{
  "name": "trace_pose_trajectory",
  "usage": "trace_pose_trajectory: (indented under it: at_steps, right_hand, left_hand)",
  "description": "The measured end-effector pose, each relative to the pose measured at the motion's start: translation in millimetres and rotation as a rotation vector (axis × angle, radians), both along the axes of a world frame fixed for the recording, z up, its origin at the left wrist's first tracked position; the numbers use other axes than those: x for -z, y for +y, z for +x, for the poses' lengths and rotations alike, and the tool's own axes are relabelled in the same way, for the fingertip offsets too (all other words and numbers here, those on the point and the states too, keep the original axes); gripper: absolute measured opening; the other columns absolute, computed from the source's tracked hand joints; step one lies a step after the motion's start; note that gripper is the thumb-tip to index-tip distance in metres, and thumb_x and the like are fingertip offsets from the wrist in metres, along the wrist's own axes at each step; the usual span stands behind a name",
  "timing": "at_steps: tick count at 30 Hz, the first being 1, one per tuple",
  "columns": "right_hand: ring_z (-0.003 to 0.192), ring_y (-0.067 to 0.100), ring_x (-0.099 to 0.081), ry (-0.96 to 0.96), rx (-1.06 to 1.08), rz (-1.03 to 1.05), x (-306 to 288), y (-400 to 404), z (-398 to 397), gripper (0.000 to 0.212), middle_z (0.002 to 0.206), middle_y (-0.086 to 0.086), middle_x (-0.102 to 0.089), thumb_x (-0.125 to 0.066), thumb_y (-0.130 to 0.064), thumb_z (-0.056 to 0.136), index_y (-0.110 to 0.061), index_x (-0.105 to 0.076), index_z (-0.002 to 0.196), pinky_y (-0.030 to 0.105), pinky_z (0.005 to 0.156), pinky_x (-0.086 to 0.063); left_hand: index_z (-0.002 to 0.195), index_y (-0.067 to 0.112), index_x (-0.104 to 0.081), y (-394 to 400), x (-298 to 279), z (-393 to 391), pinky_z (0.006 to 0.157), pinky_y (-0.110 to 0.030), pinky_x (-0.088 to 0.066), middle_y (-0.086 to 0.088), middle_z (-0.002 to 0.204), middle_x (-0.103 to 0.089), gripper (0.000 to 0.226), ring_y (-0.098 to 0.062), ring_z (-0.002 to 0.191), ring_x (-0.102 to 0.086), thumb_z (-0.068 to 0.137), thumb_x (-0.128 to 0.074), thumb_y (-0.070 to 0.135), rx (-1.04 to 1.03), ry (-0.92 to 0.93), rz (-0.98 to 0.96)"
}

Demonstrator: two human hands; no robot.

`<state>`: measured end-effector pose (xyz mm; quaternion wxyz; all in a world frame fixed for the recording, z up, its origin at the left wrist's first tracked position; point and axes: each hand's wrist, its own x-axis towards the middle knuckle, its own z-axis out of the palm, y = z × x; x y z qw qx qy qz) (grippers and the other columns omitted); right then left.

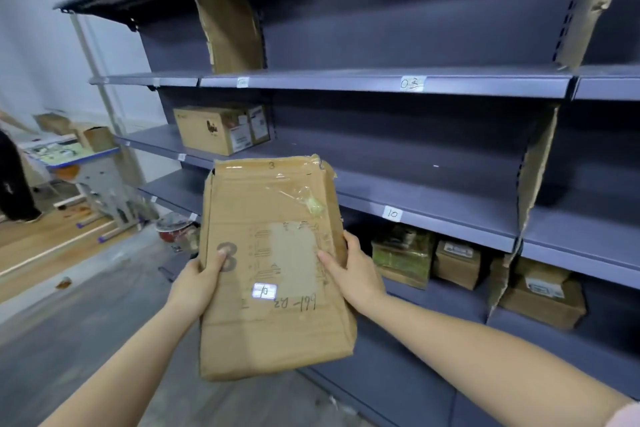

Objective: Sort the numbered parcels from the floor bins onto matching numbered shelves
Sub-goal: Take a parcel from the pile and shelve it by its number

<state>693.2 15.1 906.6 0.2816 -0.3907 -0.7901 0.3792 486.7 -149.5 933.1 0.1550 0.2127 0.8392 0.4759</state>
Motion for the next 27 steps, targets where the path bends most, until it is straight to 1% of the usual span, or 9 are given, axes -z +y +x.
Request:
trace_pose_trajectory:
  at_steps: [5, 9, 12, 14, 16, 18, 20, 23, 27]
  right_hand:
    - [0.122, 0.018, -0.054, -0.003, 0.165, -0.018, -7.8, 22.1, -20.4, 0.081, 0.137, -0.007, -0.055, -0.051, -0.068, 0.085, -0.031, -0.023, 0.151, 0.036, 0.094, -0.048]
    - [0.131, 0.017, -0.047, 0.035, 0.302, -0.078, -20.6, 38.0, -21.8, 0.080, 0.145, -0.004, -0.046, -0.054, -0.064, 0.085, -0.029, -0.027, 0.152, 0.038, 0.105, -0.042]
    - [0.121, 0.019, -0.053, 0.046, 0.397, -0.136, -26.8, 51.2, -8.7, 0.073, 0.135, -0.006, -0.053, -0.051, -0.060, 0.081, -0.035, -0.035, 0.147, 0.041, 0.100, -0.045]
    - [0.111, 0.018, -0.057, 0.082, 0.464, -0.190, -33.5, 59.2, 5.4, 0.059, 0.125, -0.007, -0.058, -0.053, -0.051, 0.083, -0.031, -0.040, 0.138, 0.043, 0.096, -0.047]
    - [0.103, 0.016, -0.058, 0.103, 0.519, -0.229, -40.2, 69.9, 20.5, 0.043, 0.113, -0.007, -0.059, -0.057, -0.042, 0.088, -0.026, -0.042, 0.125, 0.042, 0.094, -0.047]
    - [0.106, 0.017, -0.057, 0.089, 0.573, -0.225, -46.1, 86.4, 36.7, 0.037, 0.116, -0.004, -0.059, -0.058, -0.038, 0.089, -0.025, -0.043, 0.121, 0.040, 0.097, -0.046]
    - [0.114, 0.020, -0.054, 0.062, 0.628, -0.193, -52.2, 105.2, 51.9, 0.044, 0.128, 0.001, -0.057, -0.058, -0.037, 0.091, -0.019, -0.046, 0.130, 0.035, 0.097, -0.043]
    - [0.114, 0.022, -0.053, -0.007, 0.685, -0.168, -64.0, 134.9, 73.4, 0.053, 0.128, 0.004, -0.056, -0.054, -0.039, 0.095, -0.013, -0.044, 0.141, 0.029, 0.087, -0.040]
    - [0.121, 0.027, -0.052, -0.090, 0.751, -0.172, -76.5, 184.3, 97.9, 0.052, 0.136, 0.008, -0.053, -0.048, -0.038, 0.098, -0.013, -0.040, 0.143, 0.032, 0.092, -0.041]
  left_hand:
    - [0.116, 0.008, -0.058, 55.4, -6.9, -41.2, 0.090, -0.036, -0.040, -0.013, 0.120, -0.061, 0.052, -0.028, 0.107, -0.054, 0.092, -0.052, 0.055, 0.166, -0.060, 0.022]
    - [0.110, 0.015, -0.062, 101.9, -21.2, -60.6, 0.099, -0.043, -0.045, -0.012, 0.119, -0.064, 0.059, -0.031, 0.108, -0.059, 0.074, -0.052, 0.061, 0.323, -0.108, 0.022]
    - [0.109, 0.020, -0.068, 142.4, -22.3, -62.7, 0.100, -0.045, -0.046, -0.006, 0.113, -0.068, 0.068, -0.027, 0.105, -0.062, 0.065, -0.051, 0.069, 0.444, -0.116, 0.013]
    - [0.103, 0.019, -0.068, 169.5, -23.0, -54.7, 0.098, -0.043, -0.046, -0.006, 0.108, -0.069, 0.069, -0.028, 0.103, -0.062, 0.058, -0.050, 0.068, 0.497, -0.138, 0.000]
    - [0.099, 0.016, -0.066, 195.5, -24.4, -41.4, 0.091, -0.040, -0.046, -0.008, 0.105, -0.068, 0.056, -0.030, 0.100, -0.061, 0.065, -0.049, 0.058, 0.548, -0.162, 0.008]
    - [0.104, 0.017, -0.063, 221.7, -26.9, -25.1, 0.090, -0.039, -0.046, -0.007, 0.108, -0.067, 0.042, -0.029, 0.101, -0.061, 0.080, -0.050, 0.050, 0.600, -0.167, 0.024]
    - [0.107, 0.020, -0.058, 248.6, -27.7, -8.9, 0.088, -0.037, -0.047, -0.001, 0.108, -0.063, 0.028, -0.023, 0.098, -0.059, 0.090, -0.049, 0.041, 0.656, -0.175, 0.057]
    - [0.110, 0.020, -0.055, 288.0, -32.2, 19.0, 0.071, -0.032, -0.040, 0.004, 0.100, -0.060, 0.021, -0.015, 0.088, -0.056, 0.095, -0.047, 0.033, 0.723, -0.147, 0.082]
    - [0.112, 0.017, -0.058, 338.9, -40.3, 47.1, 0.085, -0.037, -0.048, 0.000, 0.105, -0.064, 0.026, -0.022, 0.098, -0.060, 0.093, -0.046, 0.029, 0.784, -0.156, 0.070]
